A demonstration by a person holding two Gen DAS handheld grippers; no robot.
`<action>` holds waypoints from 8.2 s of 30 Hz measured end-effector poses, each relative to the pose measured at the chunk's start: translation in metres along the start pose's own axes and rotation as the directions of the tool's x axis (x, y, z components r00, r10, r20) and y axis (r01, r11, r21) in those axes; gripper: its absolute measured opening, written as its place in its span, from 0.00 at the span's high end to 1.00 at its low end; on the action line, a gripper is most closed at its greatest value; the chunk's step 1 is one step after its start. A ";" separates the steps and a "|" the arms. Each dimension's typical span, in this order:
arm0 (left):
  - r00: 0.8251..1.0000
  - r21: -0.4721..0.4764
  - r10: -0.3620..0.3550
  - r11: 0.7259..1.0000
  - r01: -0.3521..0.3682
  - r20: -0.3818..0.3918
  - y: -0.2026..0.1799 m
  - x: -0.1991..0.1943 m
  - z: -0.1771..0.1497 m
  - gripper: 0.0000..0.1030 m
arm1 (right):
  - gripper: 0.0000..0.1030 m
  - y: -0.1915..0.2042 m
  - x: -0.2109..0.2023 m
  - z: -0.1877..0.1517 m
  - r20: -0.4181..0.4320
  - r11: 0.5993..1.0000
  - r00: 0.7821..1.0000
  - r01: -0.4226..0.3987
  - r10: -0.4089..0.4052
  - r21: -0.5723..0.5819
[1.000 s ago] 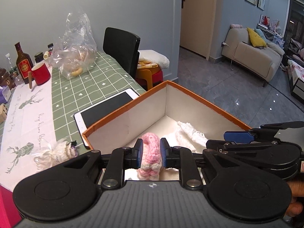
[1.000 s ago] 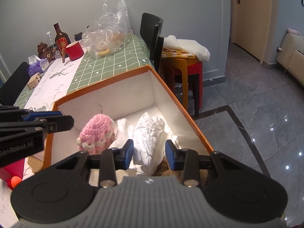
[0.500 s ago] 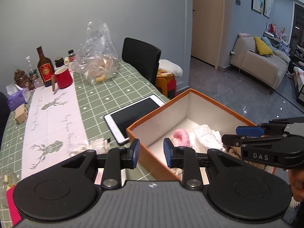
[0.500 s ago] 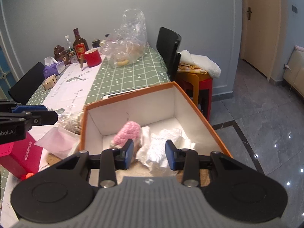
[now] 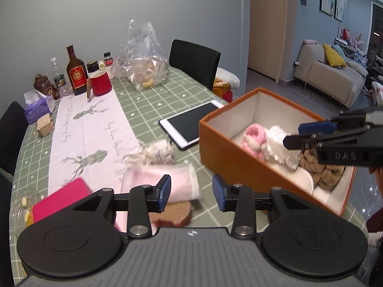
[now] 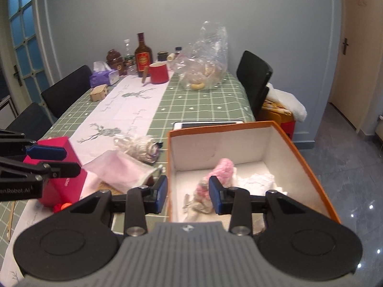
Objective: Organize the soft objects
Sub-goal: 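Move both tools back from the box toward the crocheted strawberry and snack packet, then grasp the crocheted strawberry with the left tool while the right tool grasps the gold snack packet, then carry the strawberry and snack packet with both tools over the orange box, then open both tools to drop the strawberry and packet into the box, then move both tools back from the box toward the sponge and mesh pouf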
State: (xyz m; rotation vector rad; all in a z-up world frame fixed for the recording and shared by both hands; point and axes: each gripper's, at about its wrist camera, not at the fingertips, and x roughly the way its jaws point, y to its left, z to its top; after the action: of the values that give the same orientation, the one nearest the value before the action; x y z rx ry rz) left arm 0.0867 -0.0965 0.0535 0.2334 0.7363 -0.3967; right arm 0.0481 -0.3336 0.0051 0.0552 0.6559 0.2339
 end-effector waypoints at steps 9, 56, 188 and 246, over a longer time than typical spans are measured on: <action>0.998 -0.030 0.039 0.999 -0.040 -0.049 0.041 0.002 -0.058 0.37 | 0.59 0.058 0.017 -0.027 -0.075 0.981 0.990 -0.128 0.118 -0.143; 0.991 -0.224 0.092 0.968 -0.112 -0.097 0.070 0.061 -0.130 0.25 | 0.18 0.140 0.056 -0.108 -0.376 0.690 0.883 -0.459 0.282 -0.561; 0.962 0.381 -0.135 0.898 0.220 -0.239 -0.184 0.092 0.003 0.42 | 0.48 -0.072 0.035 -0.061 -0.218 0.834 0.956 0.047 -0.197 -0.550; 0.997 -0.042 0.048 0.998 -0.045 0.066 0.015 0.069 -0.076 0.13 | 0.34 0.073 0.046 -0.018 -0.061 0.886 0.998 -0.018 -0.011 -0.463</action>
State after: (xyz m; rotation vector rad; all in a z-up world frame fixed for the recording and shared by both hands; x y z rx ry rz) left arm 0.0941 -0.0752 -0.0482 0.1975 0.6714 -0.3431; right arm 0.0582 -0.2524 -0.0280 -0.4139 0.6470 0.3929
